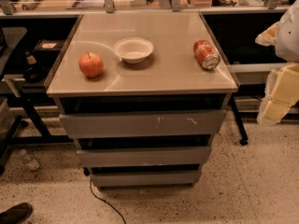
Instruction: Open top drawer
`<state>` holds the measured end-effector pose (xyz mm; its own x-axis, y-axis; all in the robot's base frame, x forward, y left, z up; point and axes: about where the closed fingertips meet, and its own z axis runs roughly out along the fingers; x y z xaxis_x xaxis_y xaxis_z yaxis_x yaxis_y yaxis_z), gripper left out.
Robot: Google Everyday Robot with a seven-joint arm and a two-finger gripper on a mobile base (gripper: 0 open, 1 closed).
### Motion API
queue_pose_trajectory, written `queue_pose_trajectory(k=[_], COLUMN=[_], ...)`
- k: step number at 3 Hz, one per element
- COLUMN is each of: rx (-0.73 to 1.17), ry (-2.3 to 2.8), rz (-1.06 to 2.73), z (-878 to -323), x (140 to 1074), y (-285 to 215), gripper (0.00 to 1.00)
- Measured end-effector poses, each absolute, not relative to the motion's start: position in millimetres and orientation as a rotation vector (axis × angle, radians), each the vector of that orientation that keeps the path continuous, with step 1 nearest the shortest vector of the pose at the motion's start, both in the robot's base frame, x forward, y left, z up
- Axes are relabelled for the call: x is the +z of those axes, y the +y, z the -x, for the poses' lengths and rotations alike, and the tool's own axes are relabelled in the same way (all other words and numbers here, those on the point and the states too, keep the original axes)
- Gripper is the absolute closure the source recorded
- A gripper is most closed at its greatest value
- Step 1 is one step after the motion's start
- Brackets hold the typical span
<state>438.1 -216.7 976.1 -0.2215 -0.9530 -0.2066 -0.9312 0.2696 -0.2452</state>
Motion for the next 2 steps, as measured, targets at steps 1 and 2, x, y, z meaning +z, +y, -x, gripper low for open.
queue_pose_trajectory(k=[1,2], rx=[-0.097,-0.069], ry=[2.227,2.238], rz=[1.711,1.686], z=[-437.3,-437.8], x=[972.7,944.5], y=[-214.3,-204.6], gripper=[0.00,0.00])
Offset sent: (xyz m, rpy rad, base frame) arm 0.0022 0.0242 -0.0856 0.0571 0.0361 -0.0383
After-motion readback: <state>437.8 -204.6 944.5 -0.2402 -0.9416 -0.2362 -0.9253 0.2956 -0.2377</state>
